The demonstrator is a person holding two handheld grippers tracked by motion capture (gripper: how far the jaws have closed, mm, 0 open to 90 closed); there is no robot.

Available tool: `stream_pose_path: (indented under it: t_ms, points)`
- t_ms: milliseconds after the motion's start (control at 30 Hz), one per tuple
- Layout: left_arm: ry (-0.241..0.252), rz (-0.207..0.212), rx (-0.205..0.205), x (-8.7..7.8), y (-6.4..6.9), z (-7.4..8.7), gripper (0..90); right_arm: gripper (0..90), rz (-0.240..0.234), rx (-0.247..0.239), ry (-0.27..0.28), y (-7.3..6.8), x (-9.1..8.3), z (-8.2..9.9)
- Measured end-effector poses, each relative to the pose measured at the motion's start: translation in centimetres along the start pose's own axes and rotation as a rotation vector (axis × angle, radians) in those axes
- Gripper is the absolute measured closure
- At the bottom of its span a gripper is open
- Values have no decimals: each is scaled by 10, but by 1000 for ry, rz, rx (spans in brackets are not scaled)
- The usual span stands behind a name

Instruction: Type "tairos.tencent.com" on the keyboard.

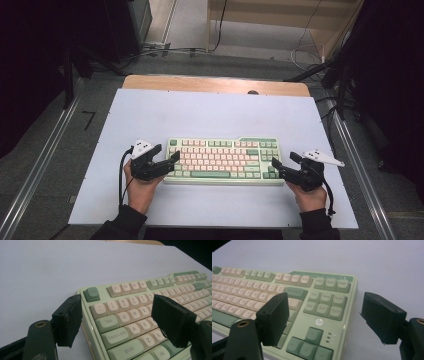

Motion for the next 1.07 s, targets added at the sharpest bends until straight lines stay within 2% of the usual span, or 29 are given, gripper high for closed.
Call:
stream_pose_path:
  t_ms: [533, 733, 1067]
  points:
    - [14, -22, -3, -9, -4, 3, 254, 206, 55, 27, 4, 23, -15, 8]
    - [14, -42, -16, -11, -11, 4, 254, 207, 77, 51, 6, 34, -21, 13]
    - [7, -44, -30, -9, -14, 5, 254, 207, 109, 91, 4, 48, -26, 18]
Point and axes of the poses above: each handheld gripper's, and its own axes: x roughly forward along the jaws, z roughly out of its underside, y roughly to its right, the point moved 5 cm from there along x, roughly forward along the jaws, and after that the axes turned 8 degrees about -y, right-handed, at the moved point
